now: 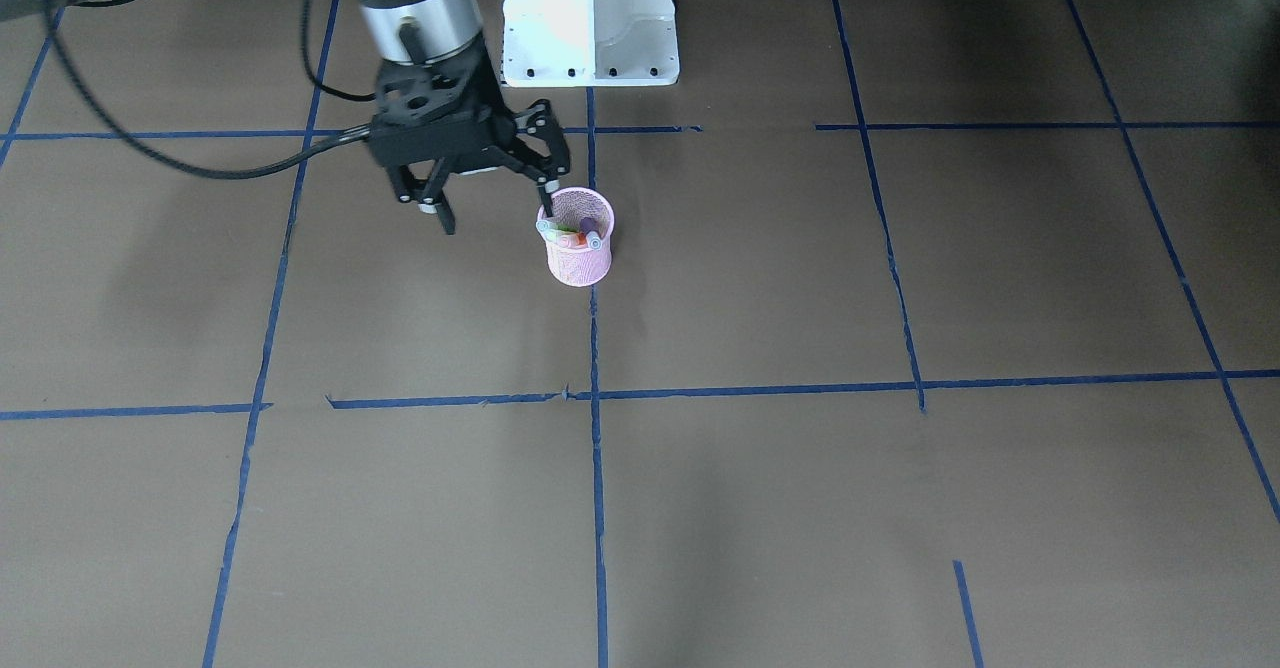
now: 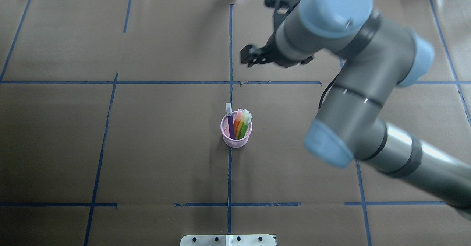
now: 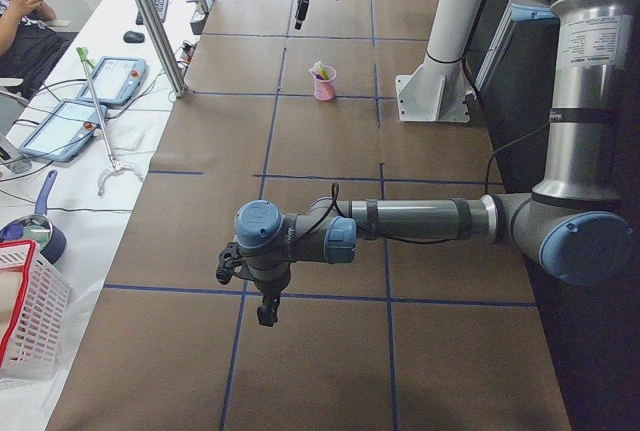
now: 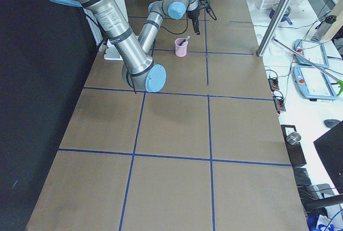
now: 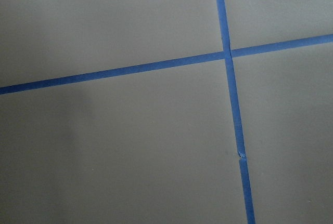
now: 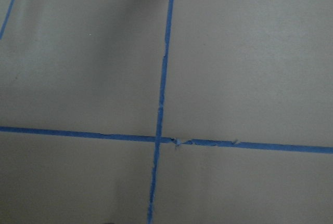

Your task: Collect pens into pen holder

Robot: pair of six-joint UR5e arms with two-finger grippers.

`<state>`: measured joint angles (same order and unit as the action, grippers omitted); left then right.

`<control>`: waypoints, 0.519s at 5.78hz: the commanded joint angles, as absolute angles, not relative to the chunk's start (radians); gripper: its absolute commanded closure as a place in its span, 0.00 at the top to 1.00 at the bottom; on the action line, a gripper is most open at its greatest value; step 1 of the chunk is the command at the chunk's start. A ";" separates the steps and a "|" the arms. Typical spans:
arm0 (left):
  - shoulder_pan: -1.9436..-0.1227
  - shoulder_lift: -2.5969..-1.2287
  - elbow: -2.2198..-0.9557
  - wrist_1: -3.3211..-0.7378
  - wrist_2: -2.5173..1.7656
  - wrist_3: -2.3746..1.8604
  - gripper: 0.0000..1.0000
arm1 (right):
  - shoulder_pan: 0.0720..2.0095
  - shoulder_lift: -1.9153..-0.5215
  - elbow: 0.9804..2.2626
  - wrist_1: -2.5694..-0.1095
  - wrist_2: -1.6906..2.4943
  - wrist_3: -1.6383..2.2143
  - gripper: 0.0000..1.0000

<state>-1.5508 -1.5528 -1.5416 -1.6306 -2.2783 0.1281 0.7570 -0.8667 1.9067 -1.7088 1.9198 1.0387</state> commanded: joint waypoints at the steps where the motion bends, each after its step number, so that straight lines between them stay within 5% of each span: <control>1: -1.551 -1.548 -1.540 -1.631 -2.278 0.129 1.00 | 1.003 -0.923 1.876 -1.848 2.177 0.730 1.00; 3: -1.551 -1.548 -1.536 -1.631 -2.278 0.129 1.00 | 1.260 -1.097 1.766 -1.855 2.379 0.300 1.00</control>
<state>-1.5508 -1.5481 -1.5372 -1.6306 -2.2780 0.1288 1.1430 -1.0072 1.8108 -1.8472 2.3064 0.5156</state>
